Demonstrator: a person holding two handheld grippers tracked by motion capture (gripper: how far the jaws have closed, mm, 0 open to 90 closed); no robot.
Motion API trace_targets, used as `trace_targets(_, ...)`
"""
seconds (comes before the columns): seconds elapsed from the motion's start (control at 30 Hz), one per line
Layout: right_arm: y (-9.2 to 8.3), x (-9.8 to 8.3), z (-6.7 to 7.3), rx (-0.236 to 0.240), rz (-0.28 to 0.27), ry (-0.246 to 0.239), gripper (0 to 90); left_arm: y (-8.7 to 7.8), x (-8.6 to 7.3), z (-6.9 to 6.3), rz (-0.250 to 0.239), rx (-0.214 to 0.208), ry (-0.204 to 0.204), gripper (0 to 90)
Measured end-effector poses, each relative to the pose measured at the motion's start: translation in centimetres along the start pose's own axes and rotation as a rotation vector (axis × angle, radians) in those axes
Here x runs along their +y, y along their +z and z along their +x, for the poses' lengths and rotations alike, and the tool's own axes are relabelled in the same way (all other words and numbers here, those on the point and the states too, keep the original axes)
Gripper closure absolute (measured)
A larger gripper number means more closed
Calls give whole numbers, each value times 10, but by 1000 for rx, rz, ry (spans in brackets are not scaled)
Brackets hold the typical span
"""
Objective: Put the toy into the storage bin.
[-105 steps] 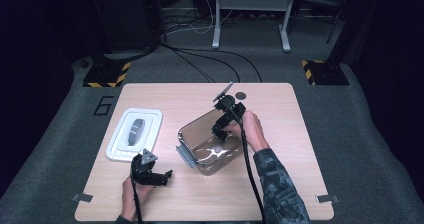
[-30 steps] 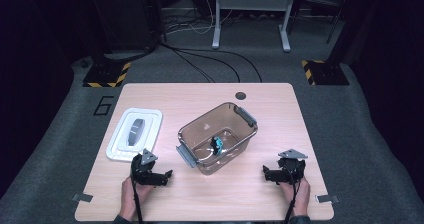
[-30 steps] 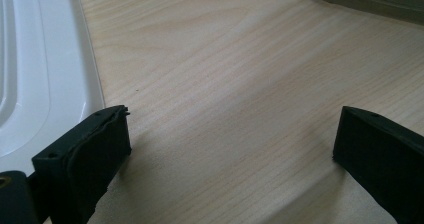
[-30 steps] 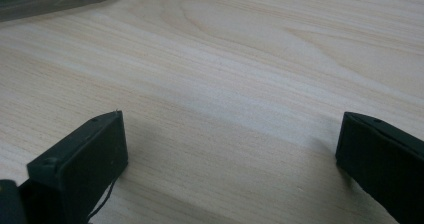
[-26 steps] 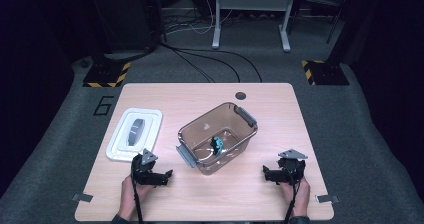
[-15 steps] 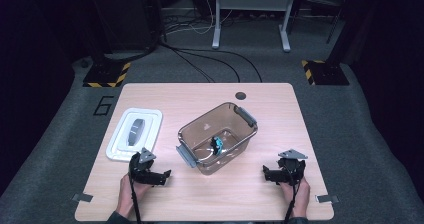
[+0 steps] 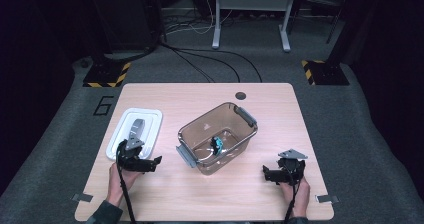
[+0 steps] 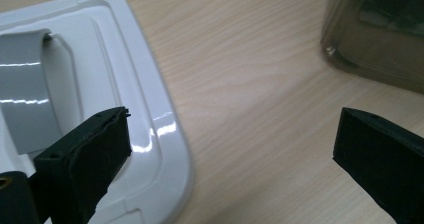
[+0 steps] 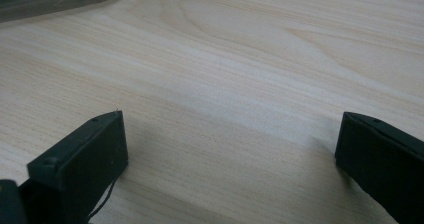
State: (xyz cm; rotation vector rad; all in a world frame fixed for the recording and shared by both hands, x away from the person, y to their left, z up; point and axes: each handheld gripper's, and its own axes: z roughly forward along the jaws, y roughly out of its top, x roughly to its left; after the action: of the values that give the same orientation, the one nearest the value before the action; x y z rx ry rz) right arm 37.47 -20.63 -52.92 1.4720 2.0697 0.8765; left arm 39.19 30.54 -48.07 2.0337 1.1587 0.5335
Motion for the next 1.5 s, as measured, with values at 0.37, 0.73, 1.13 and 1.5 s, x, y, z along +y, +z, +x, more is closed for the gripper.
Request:
trace_targets(0.37, 0, 0, 0, -1, 0, 0, 0, 3, 11, 31, -8, 19, -47, 0)
trace_targets(0.73, 0, 0, 0, -3, 0, 0, 0, 11, 17, 64, 5, 50, -102, 0)
trace_targets(1.13, 0, 0, 0, -2, 0, 1, 0, 32, 21, 94, 39, 140, -159, 0)
trace_targets(1.5, 0, 0, 0, -2, -1, 1, 0, 49, 16, 109, 93, 151, -194, 192)
